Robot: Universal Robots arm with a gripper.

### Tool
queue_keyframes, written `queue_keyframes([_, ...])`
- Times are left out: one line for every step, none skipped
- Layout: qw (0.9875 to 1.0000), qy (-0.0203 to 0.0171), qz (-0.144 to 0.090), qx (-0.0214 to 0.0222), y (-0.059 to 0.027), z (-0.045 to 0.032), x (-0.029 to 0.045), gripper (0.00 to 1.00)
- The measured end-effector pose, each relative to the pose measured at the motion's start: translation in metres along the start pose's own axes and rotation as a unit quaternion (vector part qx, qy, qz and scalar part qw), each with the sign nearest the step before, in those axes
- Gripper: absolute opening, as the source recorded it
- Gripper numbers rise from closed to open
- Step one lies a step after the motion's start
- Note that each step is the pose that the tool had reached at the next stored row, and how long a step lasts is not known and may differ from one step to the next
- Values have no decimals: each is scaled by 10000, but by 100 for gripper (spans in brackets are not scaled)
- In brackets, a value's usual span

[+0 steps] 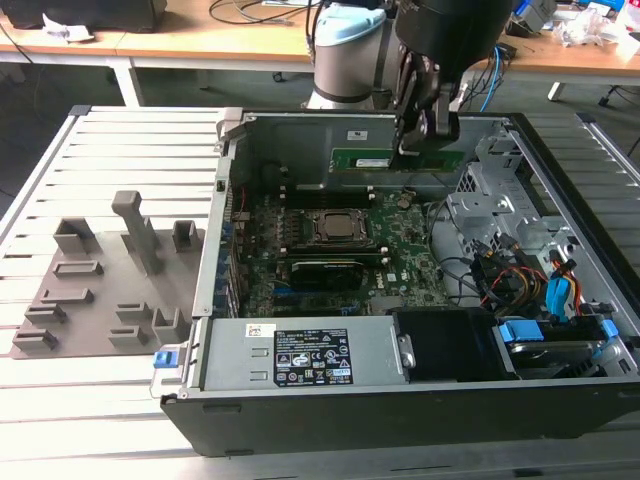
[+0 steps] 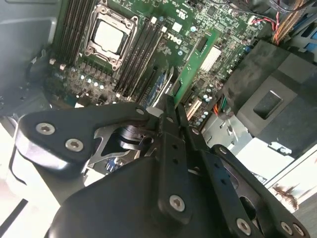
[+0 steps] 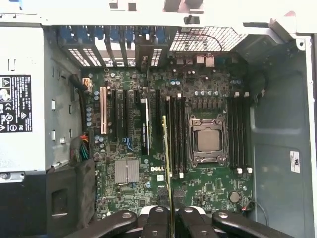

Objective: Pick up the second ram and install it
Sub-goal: 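Pick up the second ram and move it above second insertion slot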

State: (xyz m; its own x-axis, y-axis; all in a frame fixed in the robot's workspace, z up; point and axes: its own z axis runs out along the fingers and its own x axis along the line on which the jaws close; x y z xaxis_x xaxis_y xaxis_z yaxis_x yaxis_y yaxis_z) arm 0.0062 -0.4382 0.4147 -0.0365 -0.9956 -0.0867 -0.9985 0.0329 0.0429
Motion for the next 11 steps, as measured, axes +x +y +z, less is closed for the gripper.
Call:
queue_keyframes([10000,0,0,-1,-11,5,-5,14])
queue_keyframes([10000,0,0,-2,-17,8,-8,14])
queue_keyframes([10000,0,0,-3,-24,12,-11,14])
queue_keyframes([10000,0,0,-4,-36,19,-16,14])
queue_keyframes([10000,0,0,-6,-49,25,-21,14])
queue_keyframes([10000,0,0,-8,-65,33,-28,14])
queue_keyframes([10000,1,0,-10,-87,42,-38,14])
queue_keyframes([10000,1,1,-11,-101,48,-45,14])
queue_keyframes([10000,0,1,-13,-118,58,-51,14])
queue_keyframes([10000,0,1,-15,-131,67,-55,14])
queue_keyframes([10000,1,1,-17,-147,78,-60,14])
